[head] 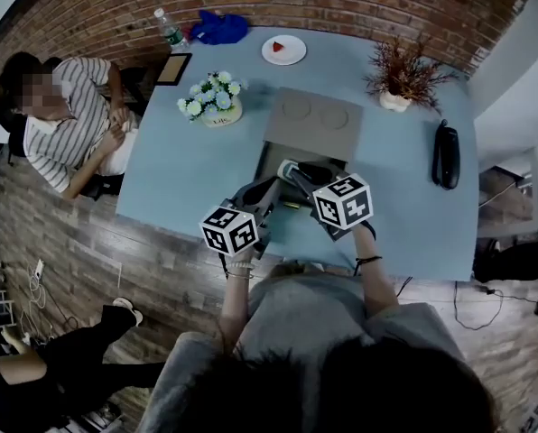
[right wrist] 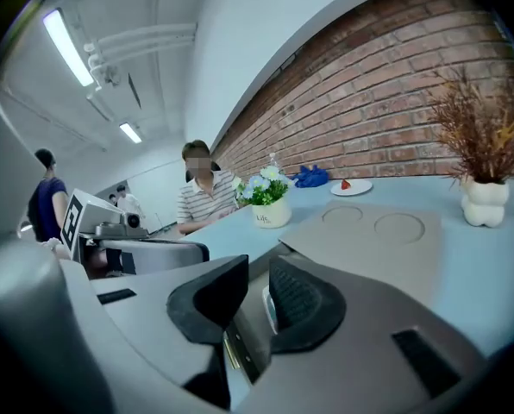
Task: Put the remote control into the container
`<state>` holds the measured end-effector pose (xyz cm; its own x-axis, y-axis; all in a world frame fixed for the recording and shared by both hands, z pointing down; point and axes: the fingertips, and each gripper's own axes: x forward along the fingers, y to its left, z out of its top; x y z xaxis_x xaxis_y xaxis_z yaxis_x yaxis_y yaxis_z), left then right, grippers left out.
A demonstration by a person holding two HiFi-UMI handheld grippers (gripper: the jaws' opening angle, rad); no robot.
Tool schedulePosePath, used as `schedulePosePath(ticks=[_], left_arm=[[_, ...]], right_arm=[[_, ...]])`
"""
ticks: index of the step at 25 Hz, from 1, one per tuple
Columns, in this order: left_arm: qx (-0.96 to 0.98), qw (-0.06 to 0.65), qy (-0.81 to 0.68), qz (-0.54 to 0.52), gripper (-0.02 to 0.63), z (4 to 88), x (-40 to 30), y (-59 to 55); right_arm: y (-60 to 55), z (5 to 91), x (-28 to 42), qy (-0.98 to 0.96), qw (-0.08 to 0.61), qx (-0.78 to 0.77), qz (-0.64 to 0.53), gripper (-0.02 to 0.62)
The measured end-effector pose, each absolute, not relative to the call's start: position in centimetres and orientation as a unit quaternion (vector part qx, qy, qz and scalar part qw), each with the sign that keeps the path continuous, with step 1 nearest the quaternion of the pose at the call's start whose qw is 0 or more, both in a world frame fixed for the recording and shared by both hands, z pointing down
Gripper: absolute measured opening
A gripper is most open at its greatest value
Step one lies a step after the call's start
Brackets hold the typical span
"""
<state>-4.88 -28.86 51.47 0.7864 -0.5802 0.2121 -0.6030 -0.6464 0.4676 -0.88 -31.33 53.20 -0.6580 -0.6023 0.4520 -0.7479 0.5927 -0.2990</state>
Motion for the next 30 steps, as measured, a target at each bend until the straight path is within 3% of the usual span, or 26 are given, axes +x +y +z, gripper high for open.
schedulePosePath(ticks=[7,30], left_arm=[[0.919,0.216,-0.331,0.01,0.003,48.6,-4.0,-27.5],[0.924,0.121,-0.363,-0.024,0.003,43.6,-2.1,-22.7]], right_arm=[[-29.9,50.1,-0.6,-0.889,0.108,0.394,0.207,0.003],[-25.4,43.9,-0.3,-0.924,0.062,0.365,0.094,-0.002]])
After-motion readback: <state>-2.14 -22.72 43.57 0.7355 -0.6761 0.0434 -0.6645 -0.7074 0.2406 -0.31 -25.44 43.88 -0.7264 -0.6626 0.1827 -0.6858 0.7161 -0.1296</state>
